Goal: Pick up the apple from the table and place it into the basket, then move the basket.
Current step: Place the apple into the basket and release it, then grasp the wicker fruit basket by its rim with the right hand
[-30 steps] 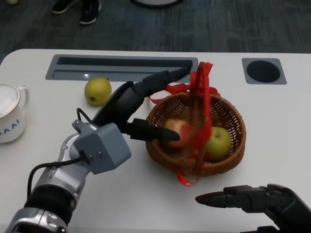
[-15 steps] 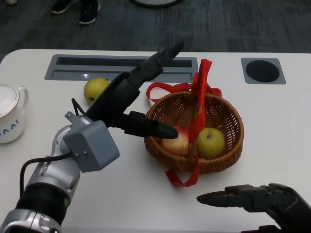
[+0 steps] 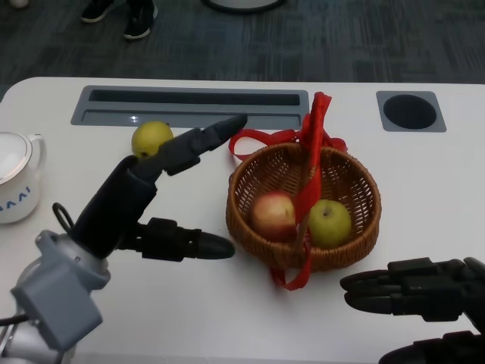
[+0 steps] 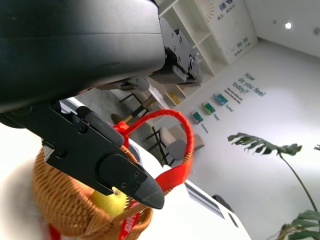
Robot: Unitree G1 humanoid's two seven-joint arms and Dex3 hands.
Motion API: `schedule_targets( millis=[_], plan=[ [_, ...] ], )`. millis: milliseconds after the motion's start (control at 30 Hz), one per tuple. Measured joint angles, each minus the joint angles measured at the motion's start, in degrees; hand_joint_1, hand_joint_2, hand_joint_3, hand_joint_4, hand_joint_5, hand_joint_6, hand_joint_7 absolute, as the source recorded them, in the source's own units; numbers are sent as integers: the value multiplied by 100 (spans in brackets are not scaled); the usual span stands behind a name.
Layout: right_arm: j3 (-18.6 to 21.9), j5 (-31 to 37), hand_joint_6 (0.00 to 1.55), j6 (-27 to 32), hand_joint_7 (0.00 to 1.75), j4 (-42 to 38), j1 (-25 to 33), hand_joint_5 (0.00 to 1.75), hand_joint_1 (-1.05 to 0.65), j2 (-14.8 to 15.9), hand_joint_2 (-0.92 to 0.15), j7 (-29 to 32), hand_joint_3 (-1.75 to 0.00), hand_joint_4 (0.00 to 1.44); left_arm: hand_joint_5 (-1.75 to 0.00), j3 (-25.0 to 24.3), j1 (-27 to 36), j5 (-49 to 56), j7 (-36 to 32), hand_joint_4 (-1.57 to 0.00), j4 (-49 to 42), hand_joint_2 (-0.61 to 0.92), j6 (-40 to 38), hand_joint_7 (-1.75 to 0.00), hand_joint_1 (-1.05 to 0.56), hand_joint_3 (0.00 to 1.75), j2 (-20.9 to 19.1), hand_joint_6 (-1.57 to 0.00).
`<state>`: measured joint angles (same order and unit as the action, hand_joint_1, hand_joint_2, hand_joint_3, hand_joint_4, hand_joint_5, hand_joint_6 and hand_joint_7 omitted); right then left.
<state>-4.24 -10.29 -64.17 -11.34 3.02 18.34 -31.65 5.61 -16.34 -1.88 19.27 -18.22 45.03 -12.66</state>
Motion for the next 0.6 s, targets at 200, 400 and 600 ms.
schedule_targets(
  millis=[200, 400, 600],
  plan=[
    [175, 32, 68, -26, 0, 122, -83, 0, -43, 329, -80, 53, 0, 73, -5, -114, 519, -196, 132, -55, 283, 70, -28, -3, -44, 0, -117, -53],
    [421, 338, 64, -212, 0, 92, -416, 0, -45, 409, -79, 208, 0, 69, -3, -220, 836, -384, 194, -57, 347, 70, -15, -2, -42, 0, -134, -55],
    [576, 727, 58, -458, 0, -405, -954, 0, -49, 440, -79, 413, 0, 66, -2, -267, 1061, -496, 330, -58, 412, 69, -5, -2, -44, 0, -178, -56]
  ],
)
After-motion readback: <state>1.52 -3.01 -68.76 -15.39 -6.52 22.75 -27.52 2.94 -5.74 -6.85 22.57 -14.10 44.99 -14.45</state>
